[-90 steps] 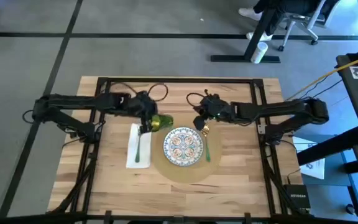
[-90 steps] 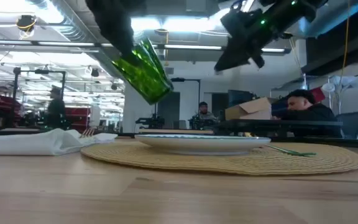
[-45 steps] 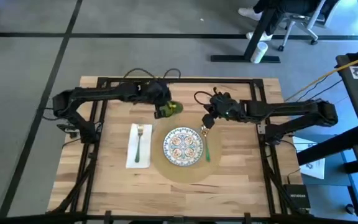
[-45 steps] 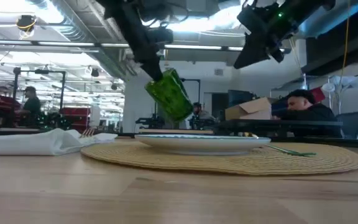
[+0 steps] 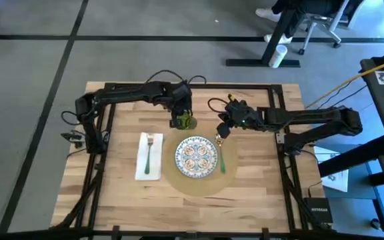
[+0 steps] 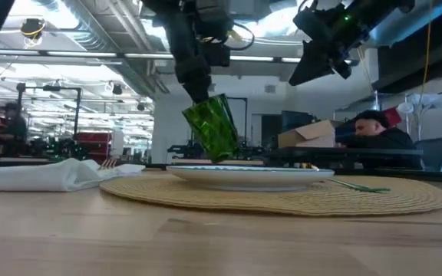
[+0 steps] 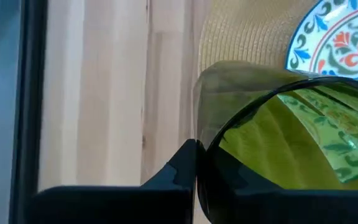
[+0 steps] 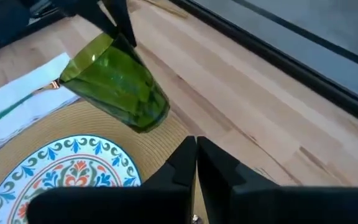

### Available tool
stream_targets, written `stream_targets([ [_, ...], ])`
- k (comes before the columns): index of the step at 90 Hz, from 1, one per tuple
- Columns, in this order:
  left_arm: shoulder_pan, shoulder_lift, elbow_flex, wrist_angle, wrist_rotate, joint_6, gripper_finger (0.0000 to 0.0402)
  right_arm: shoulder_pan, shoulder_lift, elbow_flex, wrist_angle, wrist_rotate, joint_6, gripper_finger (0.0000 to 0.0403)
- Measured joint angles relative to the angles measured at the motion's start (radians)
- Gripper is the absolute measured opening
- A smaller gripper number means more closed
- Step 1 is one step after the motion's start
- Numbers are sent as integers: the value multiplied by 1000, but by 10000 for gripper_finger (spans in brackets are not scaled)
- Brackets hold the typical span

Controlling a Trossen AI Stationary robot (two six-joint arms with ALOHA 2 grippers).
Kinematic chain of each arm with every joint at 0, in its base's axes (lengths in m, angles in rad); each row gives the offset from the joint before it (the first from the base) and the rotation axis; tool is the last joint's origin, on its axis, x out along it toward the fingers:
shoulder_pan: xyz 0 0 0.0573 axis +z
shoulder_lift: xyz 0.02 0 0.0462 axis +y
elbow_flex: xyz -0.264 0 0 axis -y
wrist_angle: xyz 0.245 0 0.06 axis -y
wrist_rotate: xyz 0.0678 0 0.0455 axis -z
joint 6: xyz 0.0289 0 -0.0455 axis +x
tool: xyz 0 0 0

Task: Set table place
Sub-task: Put the green glass cup beside the brown placemat

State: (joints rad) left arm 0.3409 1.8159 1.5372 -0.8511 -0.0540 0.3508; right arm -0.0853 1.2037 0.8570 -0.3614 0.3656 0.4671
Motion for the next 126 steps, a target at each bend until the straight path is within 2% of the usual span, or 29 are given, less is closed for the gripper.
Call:
stream_targets([
  [22,16,3,0,-7,-1,-4,0,0,0,0,5,-21,0,0],
  [51,27,75,2,5,1,1,0,0,0,0,8,-38,0,0],
  [83,26,78,23,10,0,-7,1,0,0,0,9,-45,0,0],
  [101,12,79,70,36,-1,0,19,0,0,0,-1,-46,0,0],
  [126,9,79,74,8,32,-8,45,0,0,0,-1,-63,-2,0],
])
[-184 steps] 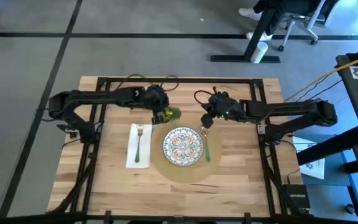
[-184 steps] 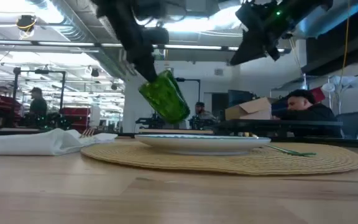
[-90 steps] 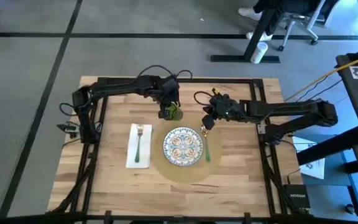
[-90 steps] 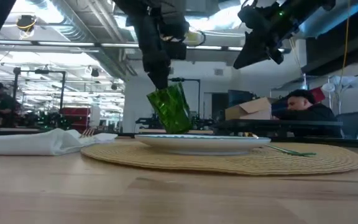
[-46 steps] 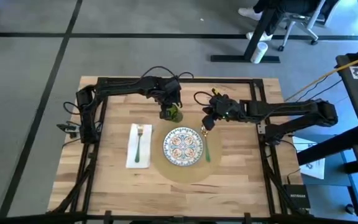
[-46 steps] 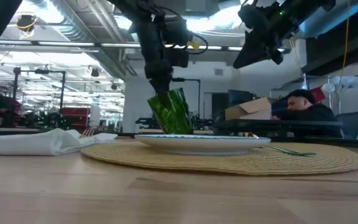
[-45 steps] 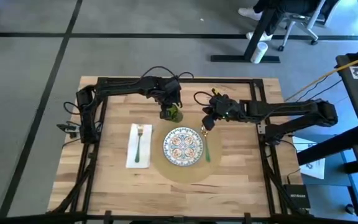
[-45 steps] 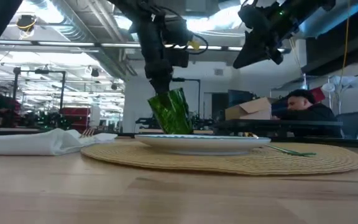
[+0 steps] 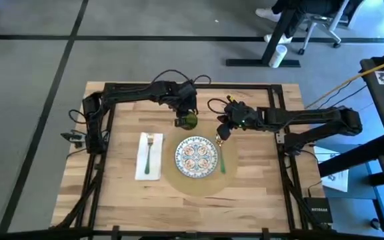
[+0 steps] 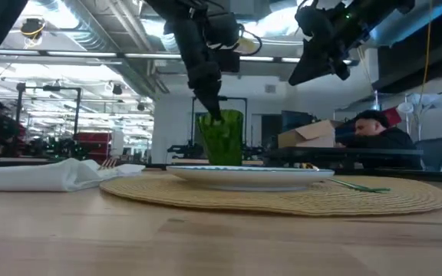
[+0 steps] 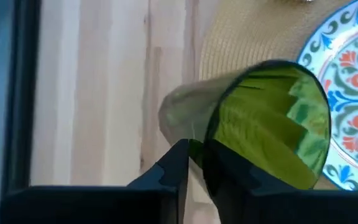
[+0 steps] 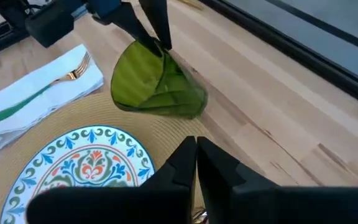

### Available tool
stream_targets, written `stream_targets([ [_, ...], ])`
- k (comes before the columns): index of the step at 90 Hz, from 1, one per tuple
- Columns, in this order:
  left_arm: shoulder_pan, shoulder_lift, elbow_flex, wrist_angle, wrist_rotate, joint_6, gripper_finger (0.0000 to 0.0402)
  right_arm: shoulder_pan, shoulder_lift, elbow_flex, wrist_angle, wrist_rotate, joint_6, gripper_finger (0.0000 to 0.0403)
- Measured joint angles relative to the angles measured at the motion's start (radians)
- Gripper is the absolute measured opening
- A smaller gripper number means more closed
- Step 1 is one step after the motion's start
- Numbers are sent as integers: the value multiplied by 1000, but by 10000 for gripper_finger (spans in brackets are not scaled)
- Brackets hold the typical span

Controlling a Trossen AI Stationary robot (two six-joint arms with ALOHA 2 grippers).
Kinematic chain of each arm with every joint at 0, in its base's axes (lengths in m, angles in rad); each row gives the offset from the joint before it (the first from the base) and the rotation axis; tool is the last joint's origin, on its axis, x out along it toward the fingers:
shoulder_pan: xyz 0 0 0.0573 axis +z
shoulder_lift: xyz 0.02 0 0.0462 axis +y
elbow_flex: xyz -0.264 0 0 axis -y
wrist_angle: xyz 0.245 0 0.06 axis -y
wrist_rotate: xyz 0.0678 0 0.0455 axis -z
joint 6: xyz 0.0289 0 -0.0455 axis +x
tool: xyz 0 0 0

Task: Set table place
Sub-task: Put the green glass cup beside the brown placemat

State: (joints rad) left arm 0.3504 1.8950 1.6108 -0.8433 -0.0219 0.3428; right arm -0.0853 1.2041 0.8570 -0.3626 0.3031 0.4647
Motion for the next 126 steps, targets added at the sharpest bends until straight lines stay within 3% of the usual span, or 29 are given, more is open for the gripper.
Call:
stream_targets([
  [24,17,1,0,26,-3,25,45,0,0,0,1,0,-1,0],
  [34,21,1,0,18,-11,26,20,0,0,0,0,-1,-2,0],
  [60,16,1,62,-137,19,13,1,0,0,0,0,-1,-6,0],
  [94,20,34,84,-216,138,0,0,0,0,0,2,-9,-22,1],
  [126,32,74,95,-206,-3,1,0,0,0,0,2,-9,-27,0],
])
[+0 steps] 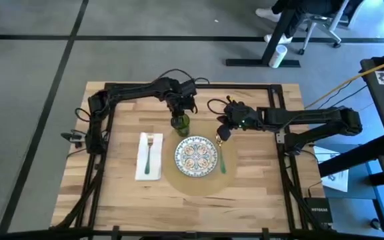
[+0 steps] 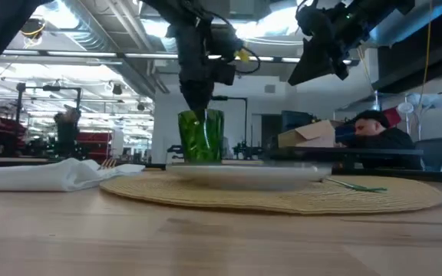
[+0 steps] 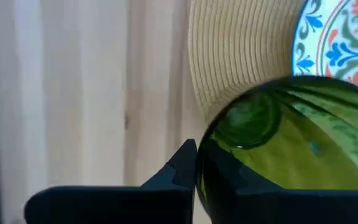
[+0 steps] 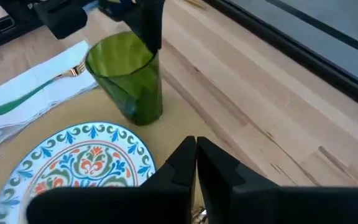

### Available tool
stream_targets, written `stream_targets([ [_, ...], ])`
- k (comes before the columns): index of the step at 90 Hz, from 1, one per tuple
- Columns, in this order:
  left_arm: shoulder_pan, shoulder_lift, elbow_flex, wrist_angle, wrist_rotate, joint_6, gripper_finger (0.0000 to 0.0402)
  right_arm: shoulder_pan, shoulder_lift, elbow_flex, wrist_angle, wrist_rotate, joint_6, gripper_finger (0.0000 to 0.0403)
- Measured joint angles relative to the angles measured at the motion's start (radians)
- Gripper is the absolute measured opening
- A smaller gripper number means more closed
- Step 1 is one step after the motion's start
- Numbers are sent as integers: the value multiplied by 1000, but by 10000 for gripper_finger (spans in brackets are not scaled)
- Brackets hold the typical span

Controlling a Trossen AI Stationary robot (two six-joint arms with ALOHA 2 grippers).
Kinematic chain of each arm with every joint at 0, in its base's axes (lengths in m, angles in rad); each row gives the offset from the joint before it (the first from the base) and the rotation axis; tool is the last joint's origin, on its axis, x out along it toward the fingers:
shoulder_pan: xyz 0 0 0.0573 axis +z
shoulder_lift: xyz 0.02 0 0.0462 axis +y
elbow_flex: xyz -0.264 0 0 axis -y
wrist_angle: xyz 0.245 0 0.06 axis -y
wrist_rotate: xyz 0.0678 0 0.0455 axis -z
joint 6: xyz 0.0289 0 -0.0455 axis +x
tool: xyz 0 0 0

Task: Set table place
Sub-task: Put the green glass cup beside the brown placemat

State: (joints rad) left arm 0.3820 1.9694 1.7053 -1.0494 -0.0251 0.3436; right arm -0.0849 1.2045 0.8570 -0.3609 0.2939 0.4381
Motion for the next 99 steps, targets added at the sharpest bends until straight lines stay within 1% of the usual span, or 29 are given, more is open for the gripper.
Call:
stream_targets([
  [16,-1,-2,41,2,-15,4,0,0,0,0,-1,0,-1,0],
  [23,-1,-2,41,-2,-11,5,0,0,0,0,-1,0,-1,0],
  [39,-3,-2,41,-9,37,-5,0,0,0,0,-2,0,-2,0],
  [70,-3,21,37,7,42,5,0,0,0,0,-10,0,-2,0],
  [79,-3,28,37,36,40,4,1,0,0,0,-9,0,-2,0],
  [89,-4,29,36,68,37,4,9,0,0,0,-10,-6,-2,0],
  [99,-9,29,35,72,36,6,27,0,0,0,-12,-18,-2,0],
])
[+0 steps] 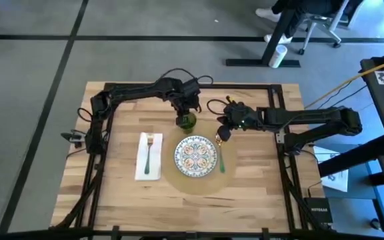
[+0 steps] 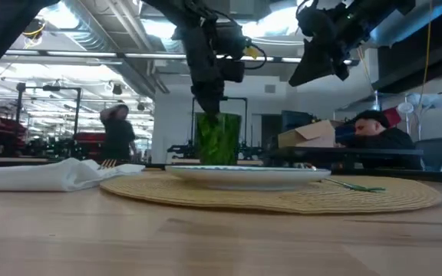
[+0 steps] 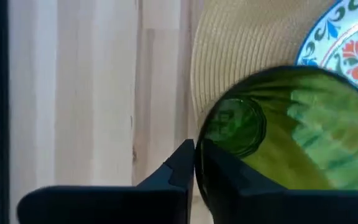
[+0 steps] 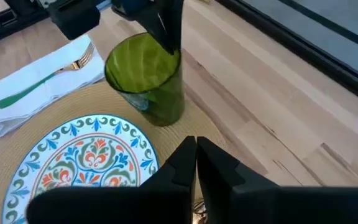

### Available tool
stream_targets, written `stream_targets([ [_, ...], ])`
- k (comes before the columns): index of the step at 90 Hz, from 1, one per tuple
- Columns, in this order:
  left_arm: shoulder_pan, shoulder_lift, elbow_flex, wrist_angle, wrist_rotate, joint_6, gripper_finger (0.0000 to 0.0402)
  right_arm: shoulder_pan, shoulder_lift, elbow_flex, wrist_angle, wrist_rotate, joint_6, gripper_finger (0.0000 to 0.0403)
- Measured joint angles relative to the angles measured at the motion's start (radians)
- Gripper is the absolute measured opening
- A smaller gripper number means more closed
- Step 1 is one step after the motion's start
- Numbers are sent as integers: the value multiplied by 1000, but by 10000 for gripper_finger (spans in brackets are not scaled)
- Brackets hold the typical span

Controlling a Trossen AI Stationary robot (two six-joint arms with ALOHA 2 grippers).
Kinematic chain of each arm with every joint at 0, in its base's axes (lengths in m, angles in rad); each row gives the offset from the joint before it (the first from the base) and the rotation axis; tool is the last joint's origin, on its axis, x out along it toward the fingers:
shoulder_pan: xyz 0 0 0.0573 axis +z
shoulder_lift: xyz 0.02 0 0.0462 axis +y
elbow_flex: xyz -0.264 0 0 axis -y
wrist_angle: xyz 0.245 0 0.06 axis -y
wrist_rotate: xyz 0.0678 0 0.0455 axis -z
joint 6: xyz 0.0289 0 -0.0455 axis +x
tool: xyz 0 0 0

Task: Set table place
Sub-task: Put the green glass cup beside the brown placemat

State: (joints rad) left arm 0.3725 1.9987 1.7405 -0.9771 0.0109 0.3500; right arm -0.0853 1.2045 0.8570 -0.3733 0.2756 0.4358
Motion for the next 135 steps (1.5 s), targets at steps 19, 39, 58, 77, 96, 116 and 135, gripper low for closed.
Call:
stream_targets([
  [19,-12,0,0,5,0,-7,63,0,0,0,-5,-1,0,0],
  [39,-18,0,0,7,-13,-8,92,0,0,0,-1,-64,9,1],
  [58,-20,0,1,17,-93,1,108,1,0,0,8,-76,10,1],
  [77,-31,0,45,3,-94,-3,113,1,0,0,8,-76,10,1],
  [96,-41,-10,91,-42,-94,-10,114,0,0,0,7,-76,8,1],
  [116,-41,-42,94,-129,-93,-10,107,0,0,0,12,-76,0,1],
  [135,-52,-67,94,-165,-47,-34,61,0,0,0,40,-75,-27,1],
])
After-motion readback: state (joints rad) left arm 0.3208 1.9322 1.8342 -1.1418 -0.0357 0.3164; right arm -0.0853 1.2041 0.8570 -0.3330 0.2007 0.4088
